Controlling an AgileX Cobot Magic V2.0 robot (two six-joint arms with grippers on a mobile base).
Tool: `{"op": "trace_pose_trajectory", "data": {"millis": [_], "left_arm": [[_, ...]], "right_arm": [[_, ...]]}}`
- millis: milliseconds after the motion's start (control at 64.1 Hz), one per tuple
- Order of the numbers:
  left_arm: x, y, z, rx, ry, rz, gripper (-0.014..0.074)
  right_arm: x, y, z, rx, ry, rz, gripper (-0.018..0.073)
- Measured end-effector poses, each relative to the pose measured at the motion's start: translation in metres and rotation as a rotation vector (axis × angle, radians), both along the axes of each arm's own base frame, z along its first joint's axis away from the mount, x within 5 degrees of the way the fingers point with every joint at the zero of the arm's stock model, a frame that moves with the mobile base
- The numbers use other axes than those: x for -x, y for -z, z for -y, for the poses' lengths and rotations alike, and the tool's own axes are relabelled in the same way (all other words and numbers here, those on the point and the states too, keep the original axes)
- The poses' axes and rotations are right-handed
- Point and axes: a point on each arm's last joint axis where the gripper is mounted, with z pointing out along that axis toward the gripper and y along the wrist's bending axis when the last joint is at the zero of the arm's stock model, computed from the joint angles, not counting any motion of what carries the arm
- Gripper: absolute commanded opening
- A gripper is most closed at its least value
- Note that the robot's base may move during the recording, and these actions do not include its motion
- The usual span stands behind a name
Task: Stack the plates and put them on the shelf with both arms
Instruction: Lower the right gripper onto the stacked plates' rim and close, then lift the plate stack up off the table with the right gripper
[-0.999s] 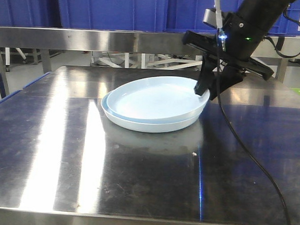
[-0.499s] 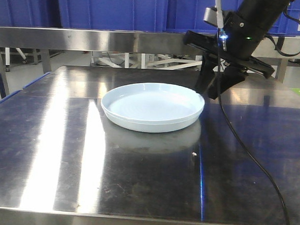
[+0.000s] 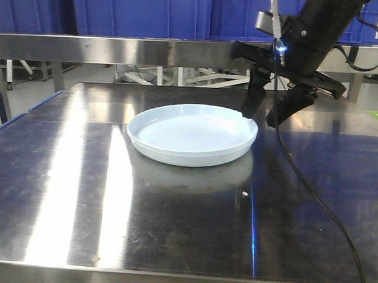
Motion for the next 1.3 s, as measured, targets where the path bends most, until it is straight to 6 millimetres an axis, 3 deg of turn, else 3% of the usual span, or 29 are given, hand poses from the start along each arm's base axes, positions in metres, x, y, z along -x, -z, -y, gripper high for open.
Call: {"op": "trace_pose_trajectory", "data": {"millis": [265,562,858,1124,1295], "left_arm": [[0.000,0.000,0.000,0.000,0.000,0.000,0.0083],[0.000,0.000,0.000,0.000,0.000,0.000,0.0083],[0.000,0.000,0.000,0.000,0.000,0.000,0.0083],[0.000,0.000,0.000,0.000,0.000,0.000,0.0083],[0.000,0.000,0.000,0.000,0.000,0.000,0.0083]], "right_arm": [[-0.003,0.020,-0.008,0.007,-0.009,-0.039,0.0384],[-0.003,0.020,-0.008,0.006,-0.005,-0.038,0.0377],[-0.004,0.021,-0.009,0.007,-0.005,-0.042,0.0155],[-0.004,0.022,-0.009,0.005,-0.005,-0.042,0.0045],[-0.003,0.013,-0.009,0.000,-0.003,-0.015,0.0048]]}}
